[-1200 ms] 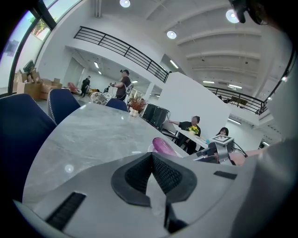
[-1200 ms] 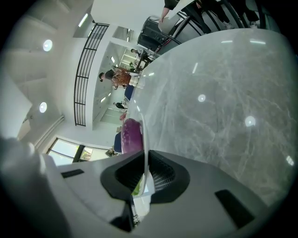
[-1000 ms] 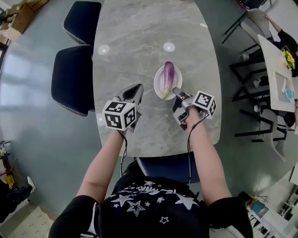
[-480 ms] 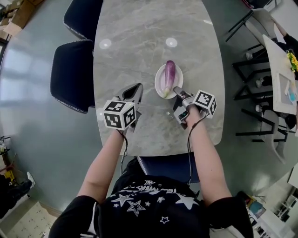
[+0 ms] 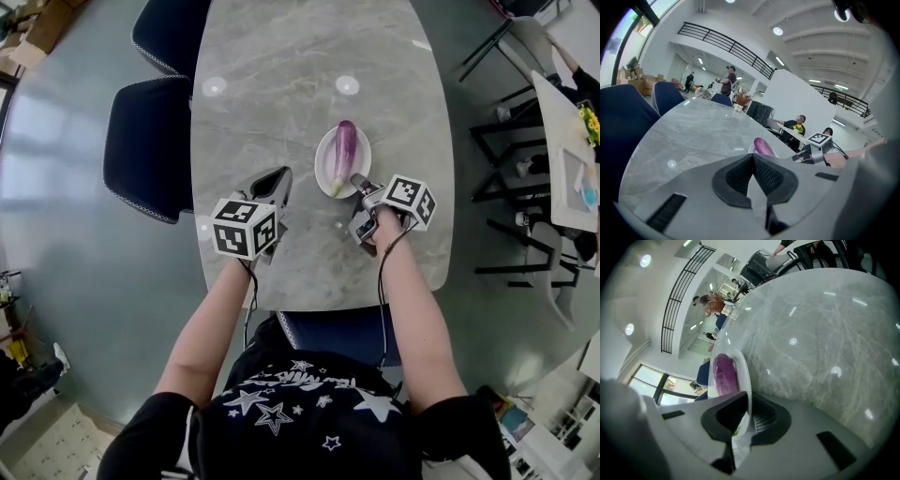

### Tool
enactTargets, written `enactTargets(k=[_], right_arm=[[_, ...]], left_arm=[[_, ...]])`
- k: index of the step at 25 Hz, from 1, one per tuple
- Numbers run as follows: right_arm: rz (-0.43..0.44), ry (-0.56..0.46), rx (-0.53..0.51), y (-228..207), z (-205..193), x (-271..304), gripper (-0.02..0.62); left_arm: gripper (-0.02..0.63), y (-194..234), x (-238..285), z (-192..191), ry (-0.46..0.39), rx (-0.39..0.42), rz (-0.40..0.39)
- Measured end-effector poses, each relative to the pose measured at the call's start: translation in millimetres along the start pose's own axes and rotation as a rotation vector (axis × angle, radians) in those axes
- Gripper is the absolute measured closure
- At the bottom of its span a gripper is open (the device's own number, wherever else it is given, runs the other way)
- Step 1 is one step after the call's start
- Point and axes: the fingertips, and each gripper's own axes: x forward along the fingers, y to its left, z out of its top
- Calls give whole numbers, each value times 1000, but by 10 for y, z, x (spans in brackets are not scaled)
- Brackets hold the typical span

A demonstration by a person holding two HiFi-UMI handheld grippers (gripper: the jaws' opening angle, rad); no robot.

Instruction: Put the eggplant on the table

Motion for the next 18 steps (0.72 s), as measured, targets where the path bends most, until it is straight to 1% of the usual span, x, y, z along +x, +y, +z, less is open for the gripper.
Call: enactTargets(k=[3, 7, 12, 18], right_arm=[[-10, 1, -18, -21, -2, 6, 574], [-8, 14, -44, -22, 15, 9, 574], [-7, 13, -59, -16, 19, 21, 572], [-46, 14, -119, -2, 0, -18, 569]], left_arm=[[598, -30, 16, -32, 4, 4, -1], [598, -96, 51, -77, 16, 30, -16], [598, -81, 36, -114, 23, 16, -14], [598, -87, -31, -103, 24, 21, -13]])
